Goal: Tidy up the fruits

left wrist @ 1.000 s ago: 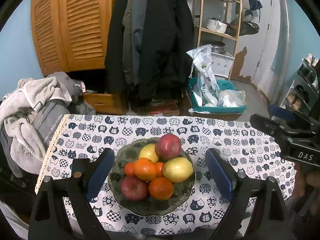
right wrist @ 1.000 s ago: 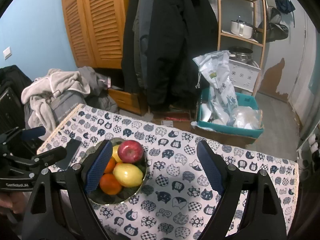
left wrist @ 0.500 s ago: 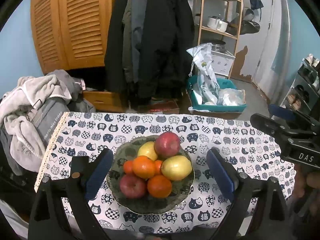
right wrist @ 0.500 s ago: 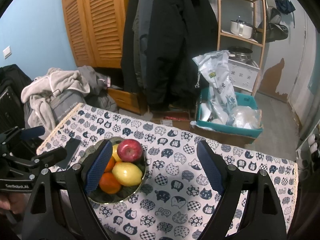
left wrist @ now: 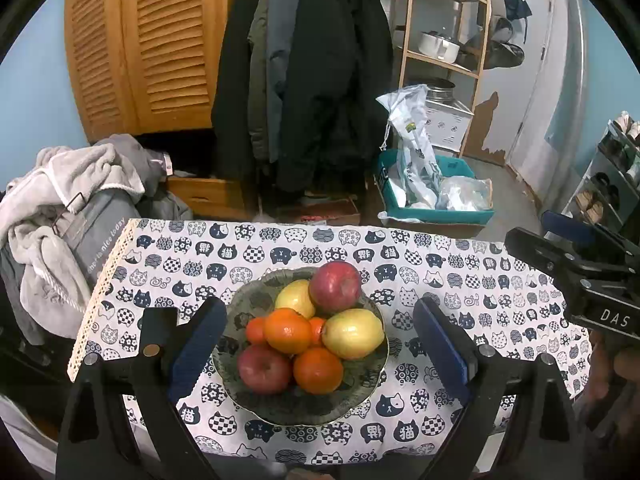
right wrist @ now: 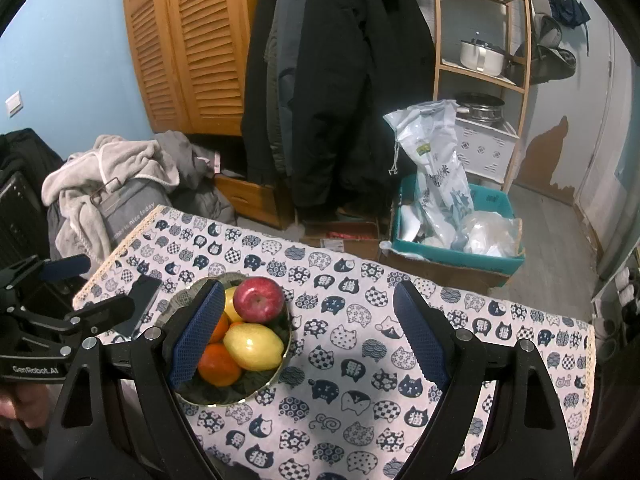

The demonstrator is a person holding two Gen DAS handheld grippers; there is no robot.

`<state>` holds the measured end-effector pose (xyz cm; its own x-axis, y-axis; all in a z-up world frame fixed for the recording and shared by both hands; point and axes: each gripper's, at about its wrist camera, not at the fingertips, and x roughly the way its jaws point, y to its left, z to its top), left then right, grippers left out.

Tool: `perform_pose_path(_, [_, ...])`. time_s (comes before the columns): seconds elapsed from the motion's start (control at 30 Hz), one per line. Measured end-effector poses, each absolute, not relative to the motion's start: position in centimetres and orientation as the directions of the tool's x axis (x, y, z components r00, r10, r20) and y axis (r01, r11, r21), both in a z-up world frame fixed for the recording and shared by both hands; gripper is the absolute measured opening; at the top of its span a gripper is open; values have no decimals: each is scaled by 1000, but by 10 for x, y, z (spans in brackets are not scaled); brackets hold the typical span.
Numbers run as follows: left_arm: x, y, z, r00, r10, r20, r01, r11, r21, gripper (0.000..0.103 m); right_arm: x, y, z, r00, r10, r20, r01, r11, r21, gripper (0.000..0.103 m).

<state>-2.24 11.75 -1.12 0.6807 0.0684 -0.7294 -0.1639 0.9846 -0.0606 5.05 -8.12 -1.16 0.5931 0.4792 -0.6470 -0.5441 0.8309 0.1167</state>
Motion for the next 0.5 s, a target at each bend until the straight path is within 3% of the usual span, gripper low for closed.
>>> perform_pose_path(0.5, [-23, 118, -14, 667, 66, -742, -175, 982, -70, 96, 51, -82, -12, 593, 478, -648, -544, 831, 115, 85])
